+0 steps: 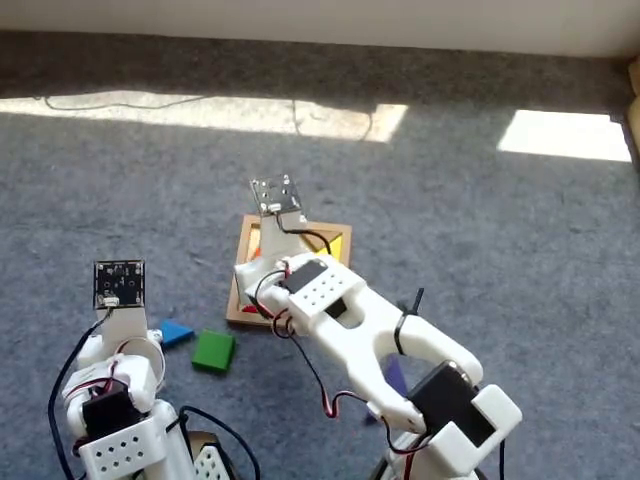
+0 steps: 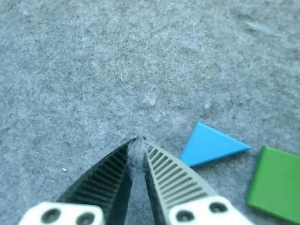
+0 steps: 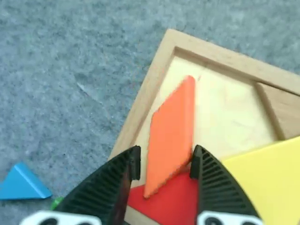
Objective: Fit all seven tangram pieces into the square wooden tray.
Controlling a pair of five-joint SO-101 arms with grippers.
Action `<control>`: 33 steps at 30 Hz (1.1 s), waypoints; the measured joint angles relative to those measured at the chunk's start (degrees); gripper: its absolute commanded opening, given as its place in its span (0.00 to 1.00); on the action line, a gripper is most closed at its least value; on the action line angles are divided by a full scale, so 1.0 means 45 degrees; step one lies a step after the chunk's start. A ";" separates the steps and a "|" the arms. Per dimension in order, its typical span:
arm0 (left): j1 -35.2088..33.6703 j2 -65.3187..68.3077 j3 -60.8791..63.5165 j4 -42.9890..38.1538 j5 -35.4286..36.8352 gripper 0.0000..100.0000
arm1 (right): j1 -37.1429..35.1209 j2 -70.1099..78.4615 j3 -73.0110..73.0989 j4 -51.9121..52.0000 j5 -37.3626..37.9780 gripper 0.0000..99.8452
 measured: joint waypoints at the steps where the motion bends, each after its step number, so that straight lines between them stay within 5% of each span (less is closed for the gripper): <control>1: 0.0000 0.0000 0.0000 0.0000 0.0000 0.01 | 0.0000 0.0000 -0.0254 0.0332 0.0000 0.18; 9: -0.0469 0.0000 0.0000 0.0000 0.0000 0.01 | 0.0547 0.0000 -0.1641 0.2247 0.0000 0.17; 14: -0.0469 0.0000 0.0000 0.0000 0.0000 0.01 | 0.1035 0.0000 -0.1641 0.2364 0.0918 0.01; 19: -0.0469 0.0000 0.0000 0.0000 0.0000 0.01 | 0.1211 0.0137 -0.1641 0.2168 0.3067 0.01; 33: -0.0469 0.0000 0.0000 0.0000 0.0000 0.01 | 0.0078 0.1035 -0.1289 0.0860 0.4376 0.01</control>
